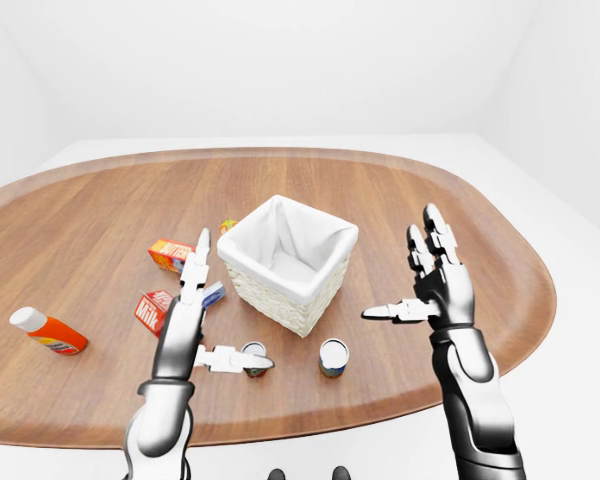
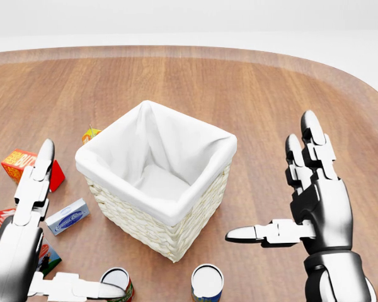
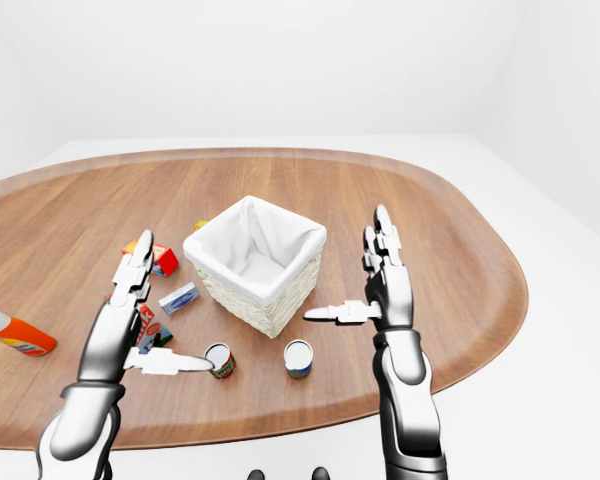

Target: Pick up the tomato sauce, and put it in the basket.

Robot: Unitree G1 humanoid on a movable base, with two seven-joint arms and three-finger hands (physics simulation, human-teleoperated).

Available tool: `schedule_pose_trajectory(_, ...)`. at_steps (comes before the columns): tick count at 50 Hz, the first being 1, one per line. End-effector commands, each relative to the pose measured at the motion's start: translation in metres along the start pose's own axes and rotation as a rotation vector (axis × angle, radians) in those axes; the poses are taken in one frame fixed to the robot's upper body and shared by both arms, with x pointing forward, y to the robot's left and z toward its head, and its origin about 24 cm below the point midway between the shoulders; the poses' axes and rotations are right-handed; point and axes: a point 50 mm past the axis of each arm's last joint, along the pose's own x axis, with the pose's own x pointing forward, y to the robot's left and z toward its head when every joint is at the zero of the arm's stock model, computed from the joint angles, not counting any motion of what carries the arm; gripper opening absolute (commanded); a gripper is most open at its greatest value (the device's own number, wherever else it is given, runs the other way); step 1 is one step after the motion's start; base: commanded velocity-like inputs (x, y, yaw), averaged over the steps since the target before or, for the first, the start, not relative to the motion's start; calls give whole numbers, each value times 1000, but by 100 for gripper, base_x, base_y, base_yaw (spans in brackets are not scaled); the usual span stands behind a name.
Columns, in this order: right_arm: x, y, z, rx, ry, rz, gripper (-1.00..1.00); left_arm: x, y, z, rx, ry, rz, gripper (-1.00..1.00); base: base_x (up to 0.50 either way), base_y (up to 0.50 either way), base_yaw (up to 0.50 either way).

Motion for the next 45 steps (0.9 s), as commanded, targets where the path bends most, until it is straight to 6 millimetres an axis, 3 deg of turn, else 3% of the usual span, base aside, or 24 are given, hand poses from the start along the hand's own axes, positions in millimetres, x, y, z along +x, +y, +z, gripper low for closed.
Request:
schedule_pose_trajectory(1, 0, -1, 1, 0, -4, -2, 100, -2, -2, -3, 13, 21, -7, 100, 0, 0, 0)
schedule_pose_trajectory(45, 0, 1, -7, 0, 29, 1, 100, -11, -12, -28, 62, 146, -42, 100, 0, 0, 0)
